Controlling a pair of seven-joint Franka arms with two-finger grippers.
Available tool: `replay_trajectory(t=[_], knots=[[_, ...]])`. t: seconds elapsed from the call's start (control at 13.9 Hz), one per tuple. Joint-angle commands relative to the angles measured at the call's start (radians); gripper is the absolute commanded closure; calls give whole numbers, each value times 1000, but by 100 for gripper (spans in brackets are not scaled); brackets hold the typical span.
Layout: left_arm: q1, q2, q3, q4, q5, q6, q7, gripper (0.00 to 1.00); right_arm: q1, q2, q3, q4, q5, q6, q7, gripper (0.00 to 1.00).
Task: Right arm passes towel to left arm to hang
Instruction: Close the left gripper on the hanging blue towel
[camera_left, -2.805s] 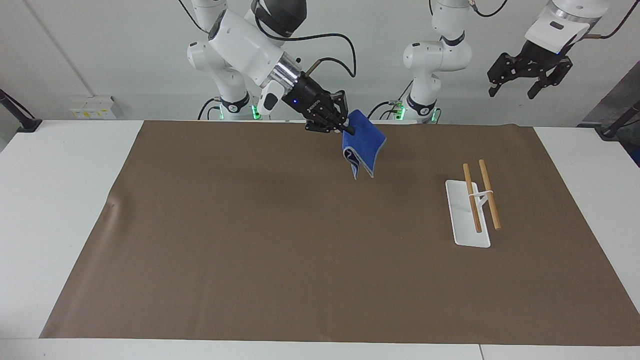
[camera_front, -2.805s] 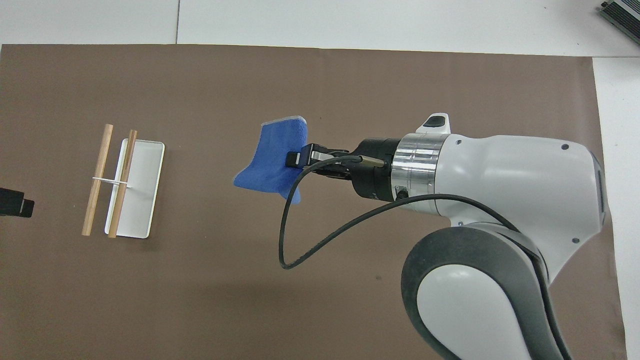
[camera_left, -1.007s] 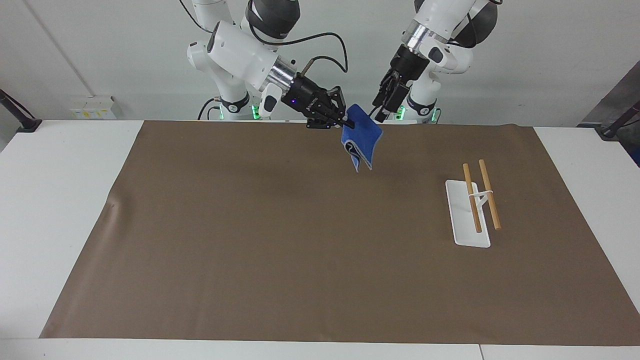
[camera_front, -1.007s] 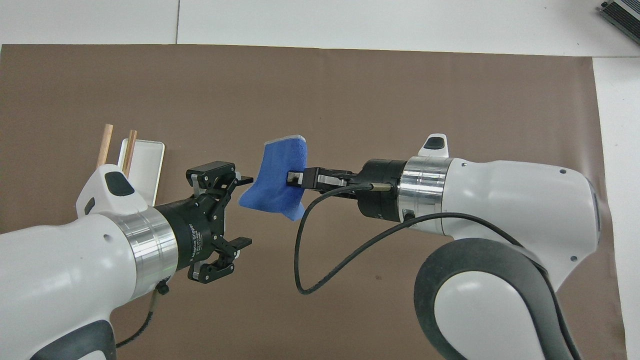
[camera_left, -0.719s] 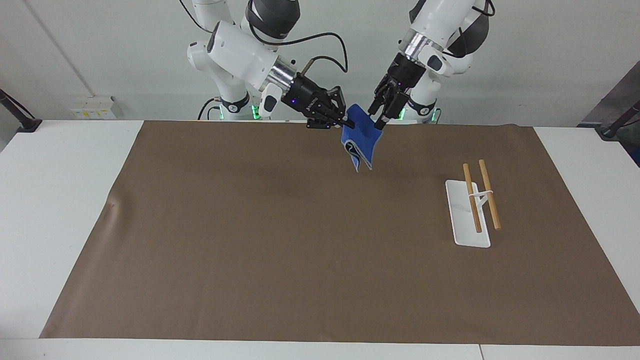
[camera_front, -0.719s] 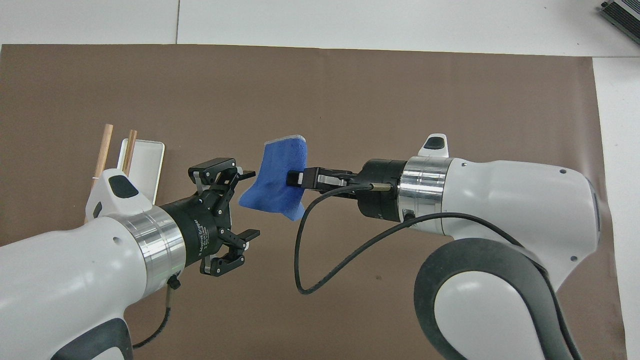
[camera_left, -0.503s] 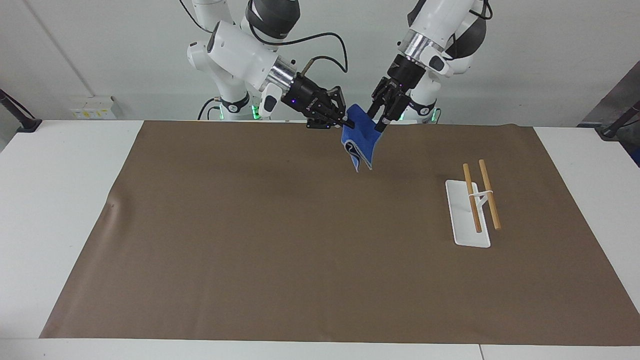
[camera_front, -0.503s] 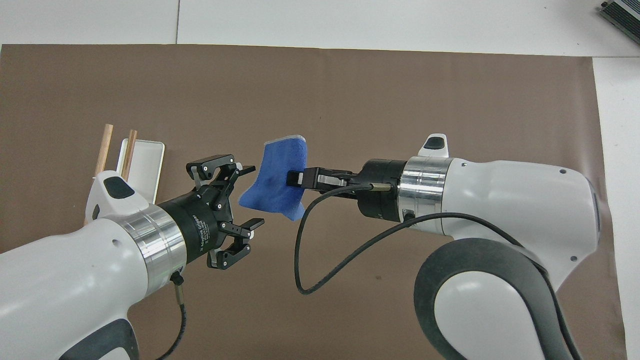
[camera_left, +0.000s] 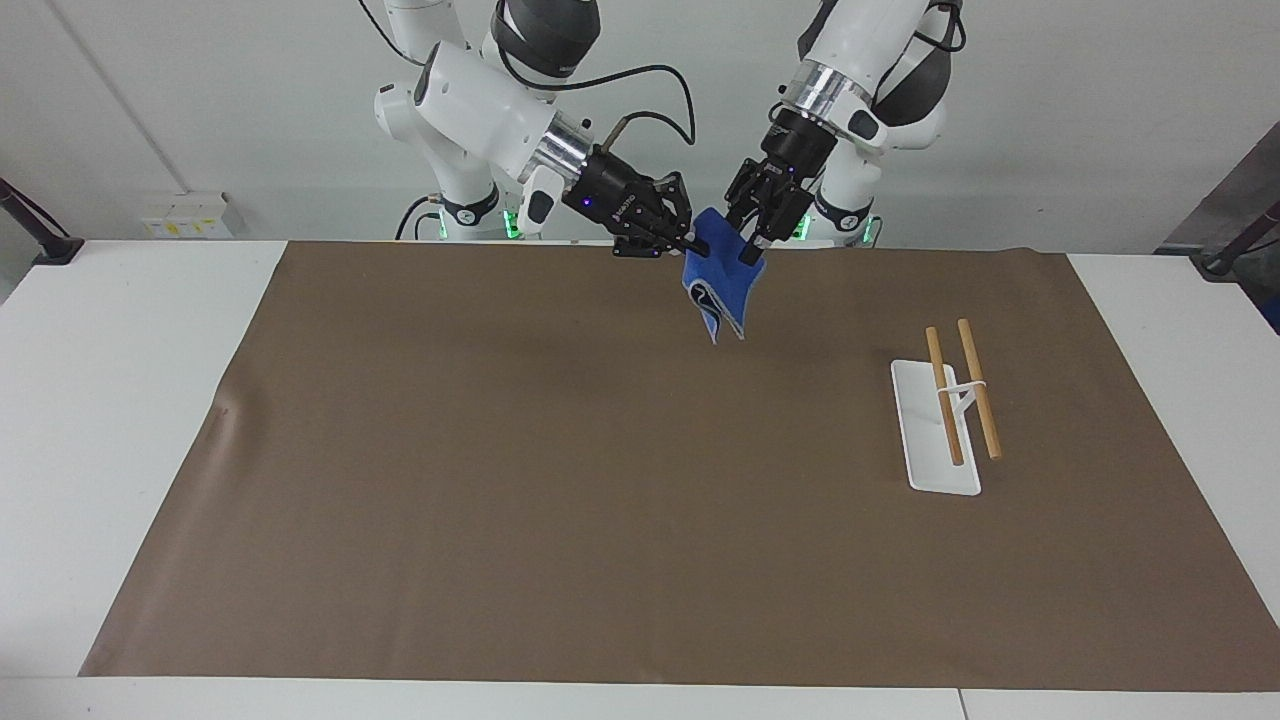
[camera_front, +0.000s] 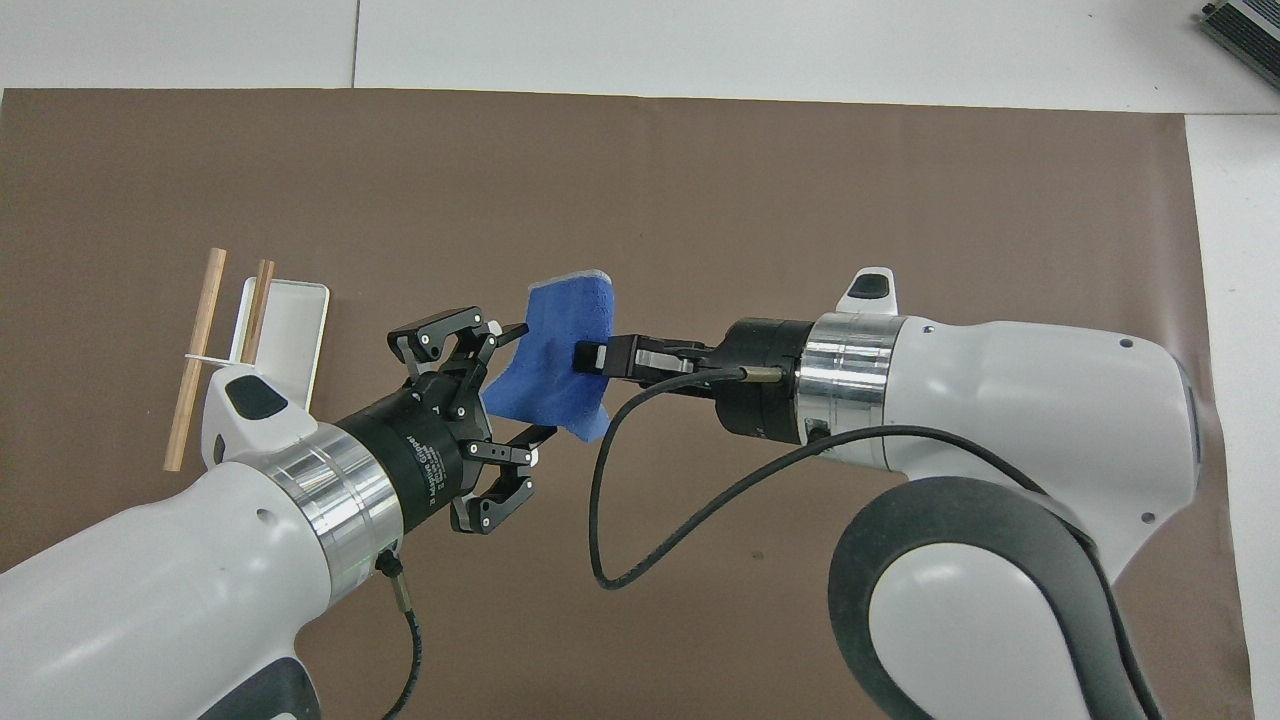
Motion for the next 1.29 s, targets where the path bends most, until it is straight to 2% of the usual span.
replay_trajectory(t=[0.0, 0.07, 0.22, 0.43, 0.5, 1.22], knots=[[-10, -6, 2, -38, -17, 79, -15, 25, -2, -21, 2, -21, 23, 12, -35, 100], [-10, -6, 2, -41, -17, 99, -24, 29, -2, -21, 2, -21, 23, 12, -35, 100], [-10, 1, 2, -43, -17, 122, -30, 46, -2, -21, 2, -21, 23, 12, -35, 100], [-10, 5, 2, -43, -17, 147, -32, 93, -2, -21, 2, -21, 23, 13, -35, 100], [-10, 8, 2, -40, -17, 151, -32, 100, -3, -21, 2, -20, 23, 13, -35, 100], [-10, 14, 2, -34, -11, 142, -13, 100, -6, -18, 2, -14, 23, 13, -23, 100]])
